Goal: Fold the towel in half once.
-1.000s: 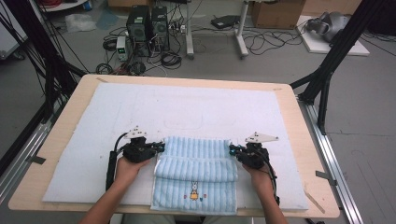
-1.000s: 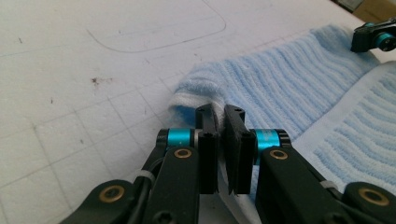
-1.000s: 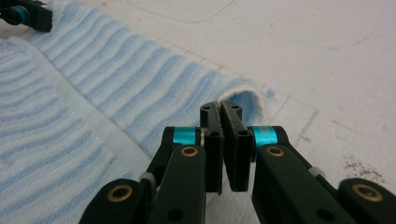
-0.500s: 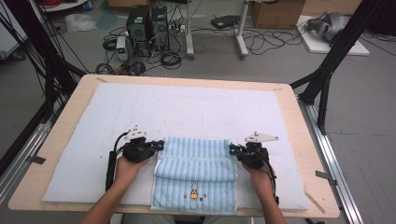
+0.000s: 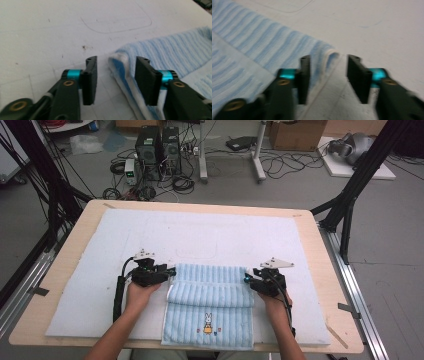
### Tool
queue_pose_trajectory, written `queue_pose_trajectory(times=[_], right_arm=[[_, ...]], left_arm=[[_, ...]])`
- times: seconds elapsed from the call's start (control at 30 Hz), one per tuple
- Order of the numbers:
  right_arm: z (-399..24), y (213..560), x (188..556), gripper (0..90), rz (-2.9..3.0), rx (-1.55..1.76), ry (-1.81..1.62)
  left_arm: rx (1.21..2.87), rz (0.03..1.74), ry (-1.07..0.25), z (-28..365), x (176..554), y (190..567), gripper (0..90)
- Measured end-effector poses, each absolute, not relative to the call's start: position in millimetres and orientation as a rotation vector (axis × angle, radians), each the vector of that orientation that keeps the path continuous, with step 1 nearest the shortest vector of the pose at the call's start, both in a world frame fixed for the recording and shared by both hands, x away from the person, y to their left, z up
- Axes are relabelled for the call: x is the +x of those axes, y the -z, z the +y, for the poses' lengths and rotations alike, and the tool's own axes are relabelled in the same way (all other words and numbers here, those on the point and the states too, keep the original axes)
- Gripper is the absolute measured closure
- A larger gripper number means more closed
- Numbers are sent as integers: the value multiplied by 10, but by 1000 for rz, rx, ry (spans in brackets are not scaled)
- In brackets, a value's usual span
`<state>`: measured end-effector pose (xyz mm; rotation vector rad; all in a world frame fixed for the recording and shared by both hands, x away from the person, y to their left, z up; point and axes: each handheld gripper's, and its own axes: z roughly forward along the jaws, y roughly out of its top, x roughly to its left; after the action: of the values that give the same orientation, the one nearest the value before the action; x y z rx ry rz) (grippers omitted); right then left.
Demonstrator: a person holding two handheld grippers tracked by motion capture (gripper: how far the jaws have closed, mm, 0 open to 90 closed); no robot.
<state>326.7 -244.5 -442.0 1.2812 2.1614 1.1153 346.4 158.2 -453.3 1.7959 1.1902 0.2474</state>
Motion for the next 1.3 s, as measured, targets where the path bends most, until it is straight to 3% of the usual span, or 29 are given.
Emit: queue_pose_trajectory(times=[0.1, 0.3, 0.37, 0.43, 0.47, 0.53, 0.7, 0.87, 1.3], right_arm=[[-2484, 4435, 3277, 388, 2158, 1310, -1126], [-2360, 4509, 3293, 305, 2250, 1245, -1045], [-2341, 4511, 3288, 304, 2258, 1238, -1049], [-2343, 4510, 3287, 308, 2270, 1210, -1043], [-2337, 4509, 3285, 339, 2282, 1181, -1047], [-2337, 4500, 3280, 483, 2325, 1141, -1083], [-2366, 4505, 3308, 792, 2367, 1208, -1194], [-2341, 4504, 3344, 830, 2371, 1186, -1201], [-2261, 4487, 3727, 833, 2210, 1203, -1174]], left_arm=[[1845, 1139, -232, 1564, 3410, 4532, 455], [1906, 1093, -290, 1477, 3361, 4524, 476], [1930, 1055, -289, 1458, 3350, 4522, 544], [1968, 1032, -323, 1410, 3330, 4519, 678], [1989, 1016, -336, 1398, 3324, 4516, 733], [1990, 1007, -320, 1392, 3323, 4518, 818], [1954, 1036, -260, 1425, 3356, 4527, 849], [1925, 1072, -216, 1452, 3432, 4524, 853], [1826, 1108, -295, 1506, 3806, 4506, 863]])
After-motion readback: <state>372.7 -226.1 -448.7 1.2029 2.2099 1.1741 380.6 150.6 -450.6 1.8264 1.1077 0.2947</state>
